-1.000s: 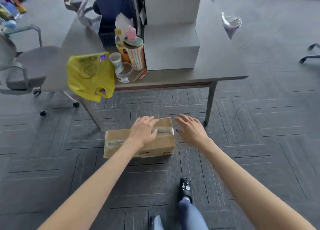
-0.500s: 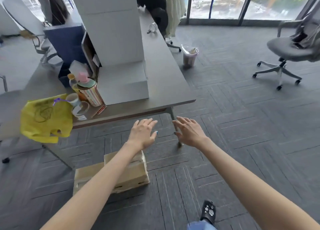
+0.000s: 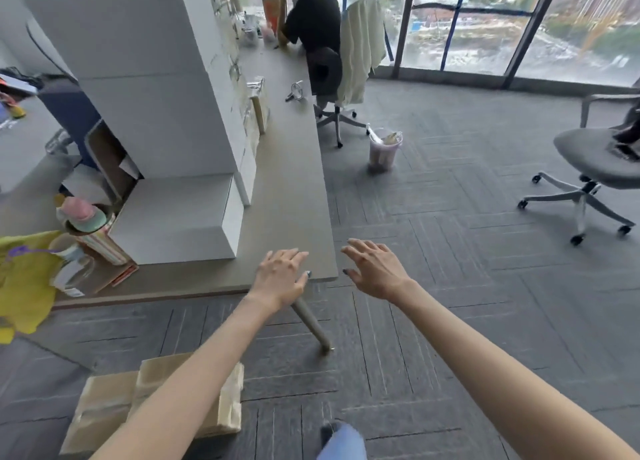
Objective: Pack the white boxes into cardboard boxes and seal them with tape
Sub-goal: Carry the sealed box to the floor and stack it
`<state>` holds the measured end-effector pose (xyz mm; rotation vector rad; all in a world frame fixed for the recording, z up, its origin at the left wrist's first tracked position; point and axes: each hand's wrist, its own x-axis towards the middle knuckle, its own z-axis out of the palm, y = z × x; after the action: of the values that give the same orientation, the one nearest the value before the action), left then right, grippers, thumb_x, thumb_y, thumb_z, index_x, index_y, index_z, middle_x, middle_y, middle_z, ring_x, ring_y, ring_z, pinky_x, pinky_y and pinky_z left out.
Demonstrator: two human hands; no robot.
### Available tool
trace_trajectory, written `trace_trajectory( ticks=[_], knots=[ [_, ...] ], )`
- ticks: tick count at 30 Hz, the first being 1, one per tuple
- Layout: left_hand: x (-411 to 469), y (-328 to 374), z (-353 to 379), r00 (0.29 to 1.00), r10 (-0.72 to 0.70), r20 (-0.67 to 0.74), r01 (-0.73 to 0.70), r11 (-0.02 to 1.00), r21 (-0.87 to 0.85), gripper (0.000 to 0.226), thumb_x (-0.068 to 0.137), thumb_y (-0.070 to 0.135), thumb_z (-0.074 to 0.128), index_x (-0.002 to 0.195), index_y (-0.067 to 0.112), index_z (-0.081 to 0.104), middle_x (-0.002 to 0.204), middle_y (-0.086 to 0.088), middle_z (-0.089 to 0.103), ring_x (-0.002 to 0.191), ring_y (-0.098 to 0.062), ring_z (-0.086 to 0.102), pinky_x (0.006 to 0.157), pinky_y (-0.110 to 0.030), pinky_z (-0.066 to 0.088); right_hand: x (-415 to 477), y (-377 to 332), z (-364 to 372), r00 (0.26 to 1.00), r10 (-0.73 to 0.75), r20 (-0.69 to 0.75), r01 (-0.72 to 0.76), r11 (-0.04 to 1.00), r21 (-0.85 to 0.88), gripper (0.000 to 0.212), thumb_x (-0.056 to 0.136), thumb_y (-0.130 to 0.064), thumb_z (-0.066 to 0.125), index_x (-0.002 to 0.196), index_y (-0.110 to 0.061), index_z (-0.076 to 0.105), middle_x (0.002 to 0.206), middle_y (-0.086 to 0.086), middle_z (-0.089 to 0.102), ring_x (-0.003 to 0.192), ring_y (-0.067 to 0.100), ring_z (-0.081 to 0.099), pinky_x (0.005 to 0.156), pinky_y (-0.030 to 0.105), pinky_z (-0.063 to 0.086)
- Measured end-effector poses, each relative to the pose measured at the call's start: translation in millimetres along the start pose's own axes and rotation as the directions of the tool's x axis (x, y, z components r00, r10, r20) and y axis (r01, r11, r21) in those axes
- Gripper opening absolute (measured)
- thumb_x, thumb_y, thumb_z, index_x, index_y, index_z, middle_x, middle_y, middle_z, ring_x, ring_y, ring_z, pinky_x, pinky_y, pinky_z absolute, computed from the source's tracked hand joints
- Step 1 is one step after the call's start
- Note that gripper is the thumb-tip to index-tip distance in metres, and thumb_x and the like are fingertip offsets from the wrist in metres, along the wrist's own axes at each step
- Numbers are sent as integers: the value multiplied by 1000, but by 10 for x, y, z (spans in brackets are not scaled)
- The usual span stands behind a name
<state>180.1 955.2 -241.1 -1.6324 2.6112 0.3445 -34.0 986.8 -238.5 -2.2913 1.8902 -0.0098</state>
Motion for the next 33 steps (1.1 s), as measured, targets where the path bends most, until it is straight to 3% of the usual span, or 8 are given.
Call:
trace_trajectory(
  ticks=[9, 21, 26, 33],
  knots=[
    [2016, 110, -464, 987, -118, -111, 119, 993, 3, 47, 103, 39, 42, 148, 27, 40, 157, 4, 35, 144, -14, 30, 119, -33, 18, 1819, 1287, -463, 990, -138, -13, 138, 990, -41, 51, 100, -39, 46, 147, -19, 39, 157, 3, 32, 140, 21, 34, 113, 36, 28],
    [4307, -22, -1114, 942, -302, -145, 304, 953, -7, 45, 103, 35, 41, 146, 25, 43, 153, 4, 42, 139, -18, 38, 118, -34, 22, 4180, 2584, -1118, 942, -334, -36, 332, 941, -59, 41, 99, -36, 46, 137, -19, 49, 143, -2, 47, 130, 19, 44, 105, 34, 34],
    [5260, -31, -1227, 876, -451, -171, 451, 892, -39, 43, 104, 34, 40, 145, 24, 44, 148, 4, 47, 135, -18, 42, 114, -31, 27, 5338, 3149, -1357, 877, -479, -40, 476, 877, -66, 41, 100, -33, 45, 137, -17, 49, 143, 0, 48, 130, 19, 45, 104, 34, 35],
    [6407, 129, -1345, 721, -673, -163, 666, 739, -103, 39, 104, 34, 39, 140, 24, 50, 142, 4, 53, 128, -20, 48, 104, -29, 34, 6757, 3811, -1607, 757, -653, 13, 653, 755, -54, 34, 99, -32, 46, 129, -16, 54, 134, 2, 55, 123, 21, 50, 98, 33, 37]
  ],
)
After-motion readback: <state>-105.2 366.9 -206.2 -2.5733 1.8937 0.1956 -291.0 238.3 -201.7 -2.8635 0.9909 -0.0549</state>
